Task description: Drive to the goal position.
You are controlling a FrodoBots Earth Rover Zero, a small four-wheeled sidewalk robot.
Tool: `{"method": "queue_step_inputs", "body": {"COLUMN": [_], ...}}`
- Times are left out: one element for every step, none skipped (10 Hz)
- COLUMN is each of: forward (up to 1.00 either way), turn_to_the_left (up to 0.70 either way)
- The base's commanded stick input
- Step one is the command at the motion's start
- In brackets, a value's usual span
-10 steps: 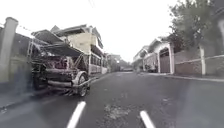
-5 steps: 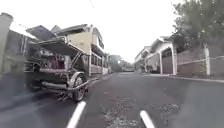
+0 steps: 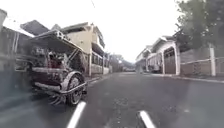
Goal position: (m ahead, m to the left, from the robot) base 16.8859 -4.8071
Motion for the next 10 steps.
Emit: {"method": "queue_step_inputs", "body": {"forward": [0.70,0.70,0.70,0.70,0.70,0.70,0.70,0.70,0.70,0.70], "turn_to_the_left": [-0.35,-0.35,-0.35,-0.22,-0.04,0.00,0.00,0.00,0.00,0.00]}}
